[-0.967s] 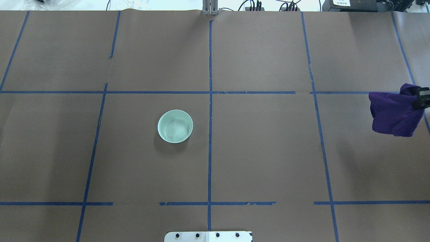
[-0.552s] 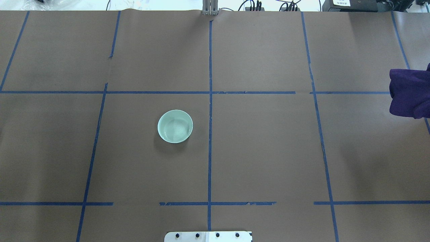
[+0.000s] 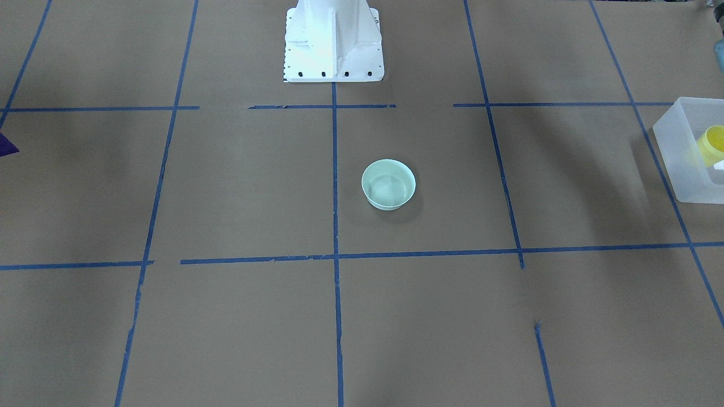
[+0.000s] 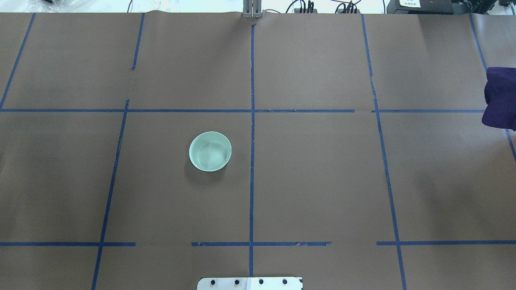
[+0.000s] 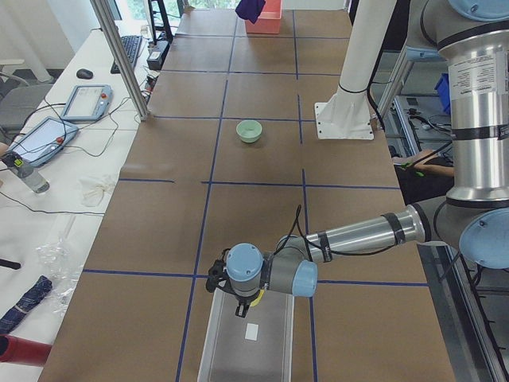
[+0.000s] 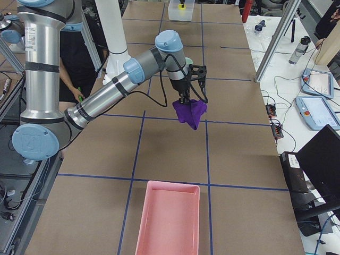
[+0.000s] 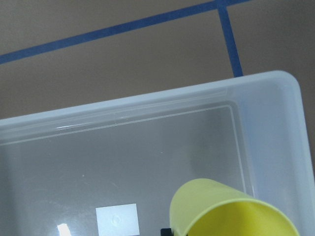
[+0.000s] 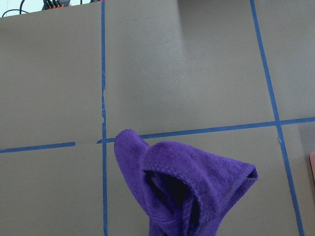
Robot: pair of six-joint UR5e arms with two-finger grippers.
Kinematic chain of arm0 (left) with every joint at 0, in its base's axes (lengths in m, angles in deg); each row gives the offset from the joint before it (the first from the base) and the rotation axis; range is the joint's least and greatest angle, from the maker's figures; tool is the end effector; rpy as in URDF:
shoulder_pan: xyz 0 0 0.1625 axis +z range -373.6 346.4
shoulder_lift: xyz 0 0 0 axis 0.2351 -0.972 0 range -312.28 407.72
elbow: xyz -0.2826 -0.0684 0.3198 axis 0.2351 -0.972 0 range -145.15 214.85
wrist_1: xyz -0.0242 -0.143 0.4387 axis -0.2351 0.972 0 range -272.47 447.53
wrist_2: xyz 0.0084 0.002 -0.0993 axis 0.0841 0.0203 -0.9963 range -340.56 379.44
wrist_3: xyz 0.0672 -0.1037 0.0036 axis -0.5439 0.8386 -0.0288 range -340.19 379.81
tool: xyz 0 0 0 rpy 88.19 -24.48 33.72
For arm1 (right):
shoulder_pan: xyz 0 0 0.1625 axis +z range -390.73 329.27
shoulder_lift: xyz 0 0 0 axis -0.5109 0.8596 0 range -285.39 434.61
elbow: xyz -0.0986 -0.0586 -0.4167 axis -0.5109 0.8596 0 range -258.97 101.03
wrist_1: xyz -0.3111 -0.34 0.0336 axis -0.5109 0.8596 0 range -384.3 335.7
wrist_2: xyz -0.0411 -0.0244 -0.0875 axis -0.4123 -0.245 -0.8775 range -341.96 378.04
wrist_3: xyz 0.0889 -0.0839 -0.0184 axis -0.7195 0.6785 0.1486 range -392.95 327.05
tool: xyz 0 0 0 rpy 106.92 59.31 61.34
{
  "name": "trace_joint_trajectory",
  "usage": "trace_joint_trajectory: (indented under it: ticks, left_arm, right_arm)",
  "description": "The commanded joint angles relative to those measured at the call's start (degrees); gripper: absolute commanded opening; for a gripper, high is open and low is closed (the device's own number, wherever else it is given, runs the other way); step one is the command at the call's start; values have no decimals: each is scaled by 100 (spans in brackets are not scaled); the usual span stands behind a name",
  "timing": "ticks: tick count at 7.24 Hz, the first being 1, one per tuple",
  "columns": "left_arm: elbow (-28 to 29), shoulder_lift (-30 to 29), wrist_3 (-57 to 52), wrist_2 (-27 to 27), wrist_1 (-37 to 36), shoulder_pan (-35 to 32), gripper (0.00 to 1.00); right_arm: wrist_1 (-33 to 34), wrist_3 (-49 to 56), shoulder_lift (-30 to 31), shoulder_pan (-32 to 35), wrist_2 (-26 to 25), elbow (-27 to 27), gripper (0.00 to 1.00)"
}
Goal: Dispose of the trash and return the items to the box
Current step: 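Lift the purple cloth with the right gripper and drop it into the pink bin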
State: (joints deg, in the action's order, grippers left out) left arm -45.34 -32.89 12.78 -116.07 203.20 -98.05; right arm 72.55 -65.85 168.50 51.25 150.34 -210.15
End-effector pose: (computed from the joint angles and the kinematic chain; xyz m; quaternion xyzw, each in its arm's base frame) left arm -0.0009 -0.4583 0.8093 0.0571 0.3855 0.1225 0.9128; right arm -0.0139 -0.4575 0.3539 0.1077 -0.4117 0.1013 0.8992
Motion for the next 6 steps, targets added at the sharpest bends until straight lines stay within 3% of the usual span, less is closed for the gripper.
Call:
trace_joint_trajectory:
  ticks: [1,2,3,5,6]
  left_arm:
    - [99,-7,8,7,201,34,46]
    - [143,-7,-18,33,489,43,86]
    - [118,2,17,33,658,43,100]
    - [-642,202,17,51,520,-9,100]
    - [-1309,213,8,51,-12,-27,100]
  right_arm:
    - [0,39,-3,46,15,-4,0]
    - [9,47,-3,125,24,-21,0]
    - [0,47,-3,195,24,-73,0]
    - [18,405,154,528,347,-109,0]
    - [18,947,399,739,349,-100,0]
